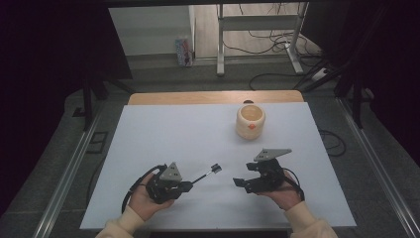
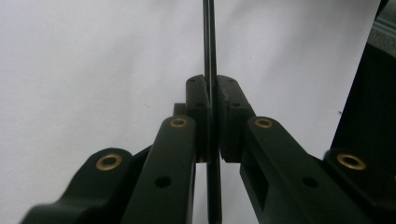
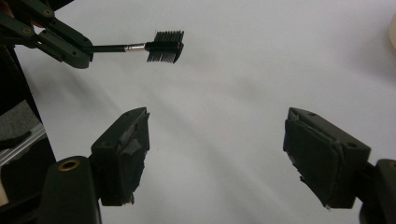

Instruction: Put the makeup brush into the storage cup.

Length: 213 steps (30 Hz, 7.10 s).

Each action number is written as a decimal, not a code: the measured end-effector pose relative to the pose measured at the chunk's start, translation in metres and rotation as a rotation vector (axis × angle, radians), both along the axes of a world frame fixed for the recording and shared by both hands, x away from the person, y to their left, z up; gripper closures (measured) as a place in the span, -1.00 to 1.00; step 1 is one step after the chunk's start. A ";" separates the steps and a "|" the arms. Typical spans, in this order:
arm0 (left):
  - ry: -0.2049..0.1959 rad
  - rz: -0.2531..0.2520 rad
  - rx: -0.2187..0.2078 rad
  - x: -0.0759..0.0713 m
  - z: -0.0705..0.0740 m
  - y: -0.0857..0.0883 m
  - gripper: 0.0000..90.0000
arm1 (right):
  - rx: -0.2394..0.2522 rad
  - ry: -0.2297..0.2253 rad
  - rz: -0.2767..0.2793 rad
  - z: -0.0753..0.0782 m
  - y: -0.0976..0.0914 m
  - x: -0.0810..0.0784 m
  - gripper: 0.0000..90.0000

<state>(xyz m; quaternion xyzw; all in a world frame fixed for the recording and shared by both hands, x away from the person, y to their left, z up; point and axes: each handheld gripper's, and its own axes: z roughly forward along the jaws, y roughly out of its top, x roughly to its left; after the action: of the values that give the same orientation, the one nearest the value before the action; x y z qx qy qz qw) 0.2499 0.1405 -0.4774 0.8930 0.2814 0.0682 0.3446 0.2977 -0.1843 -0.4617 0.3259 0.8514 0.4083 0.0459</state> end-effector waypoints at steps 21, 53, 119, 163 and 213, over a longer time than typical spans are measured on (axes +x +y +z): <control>-0.039 0.126 -0.155 0.000 0.008 0.018 0.90 | 0.048 -0.008 -0.015 0.001 0.003 -0.001 -0.53; -0.064 0.208 -0.257 -0.001 0.010 0.024 0.90 | 0.171 -0.002 -0.016 -0.001 0.014 -0.003 -0.50; -0.119 0.189 -0.293 -0.007 0.014 0.002 0.90 | 0.361 -0.004 -0.046 0.001 0.040 -0.001 -0.46; -0.180 0.134 -0.232 -0.019 0.009 -0.025 0.89 | 0.555 0.076 -0.059 -0.009 0.057 0.003 0.41; -0.132 0.309 -0.226 -0.006 0.006 -0.005 -0.52 | 0.559 0.017 -0.058 -0.002 0.043 0.007 0.88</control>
<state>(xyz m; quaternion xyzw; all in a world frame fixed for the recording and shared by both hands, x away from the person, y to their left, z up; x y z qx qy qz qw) 0.2436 0.1355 -0.4709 0.7884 0.3976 0.1466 0.4460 0.3044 -0.1413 -0.4636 0.3537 0.6965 0.6230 -0.0413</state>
